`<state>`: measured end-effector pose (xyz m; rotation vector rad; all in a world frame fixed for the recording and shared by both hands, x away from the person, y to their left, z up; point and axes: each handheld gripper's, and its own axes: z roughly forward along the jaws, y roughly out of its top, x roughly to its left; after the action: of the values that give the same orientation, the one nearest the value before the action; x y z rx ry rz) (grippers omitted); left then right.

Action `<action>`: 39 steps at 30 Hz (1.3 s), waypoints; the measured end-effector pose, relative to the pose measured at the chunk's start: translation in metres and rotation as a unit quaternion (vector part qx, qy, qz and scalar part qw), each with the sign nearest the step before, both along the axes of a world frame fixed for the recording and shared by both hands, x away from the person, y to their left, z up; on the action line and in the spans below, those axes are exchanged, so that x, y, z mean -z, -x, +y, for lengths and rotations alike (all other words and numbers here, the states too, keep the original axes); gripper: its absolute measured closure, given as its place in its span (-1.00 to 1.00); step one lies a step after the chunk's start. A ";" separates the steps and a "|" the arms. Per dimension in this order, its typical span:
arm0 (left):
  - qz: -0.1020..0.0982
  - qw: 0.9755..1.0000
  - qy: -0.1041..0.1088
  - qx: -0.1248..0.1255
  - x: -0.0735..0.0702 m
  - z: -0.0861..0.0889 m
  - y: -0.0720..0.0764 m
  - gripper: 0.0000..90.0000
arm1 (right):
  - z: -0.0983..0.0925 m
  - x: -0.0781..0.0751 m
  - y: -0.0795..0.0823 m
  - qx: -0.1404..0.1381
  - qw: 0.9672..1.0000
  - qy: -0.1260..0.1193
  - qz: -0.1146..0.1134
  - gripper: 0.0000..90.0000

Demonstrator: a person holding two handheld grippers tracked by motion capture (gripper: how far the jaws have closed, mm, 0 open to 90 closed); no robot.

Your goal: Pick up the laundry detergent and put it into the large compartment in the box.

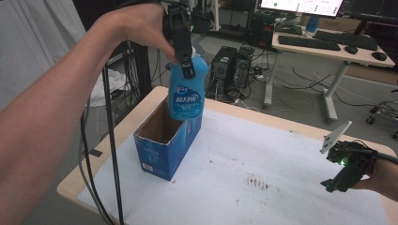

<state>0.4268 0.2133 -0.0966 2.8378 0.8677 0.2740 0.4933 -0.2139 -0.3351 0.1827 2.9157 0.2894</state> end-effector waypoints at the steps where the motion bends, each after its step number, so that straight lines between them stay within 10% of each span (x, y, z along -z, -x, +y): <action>1: 0.002 1.000 -0.001 -0.004 0.001 0.003 0.000 -0.15 | 0.000 0.000 0.000 -0.001 1.000 0.000 0.000 -0.71; 20: 0.019 0.998 0.007 -0.059 0.028 0.037 0.002 -0.15 | 0.002 0.001 0.001 -0.003 1.000 0.003 -0.001 -0.71; 39: 0.048 0.996 -0.002 -0.072 0.108 0.041 -0.004 -0.15 | 0.007 0.004 0.001 -0.004 1.000 0.010 0.001 -0.71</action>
<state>0.4307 0.2539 -0.2045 2.8175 1.0942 0.1576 0.4921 -0.2073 -0.3387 0.1686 2.9217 0.2621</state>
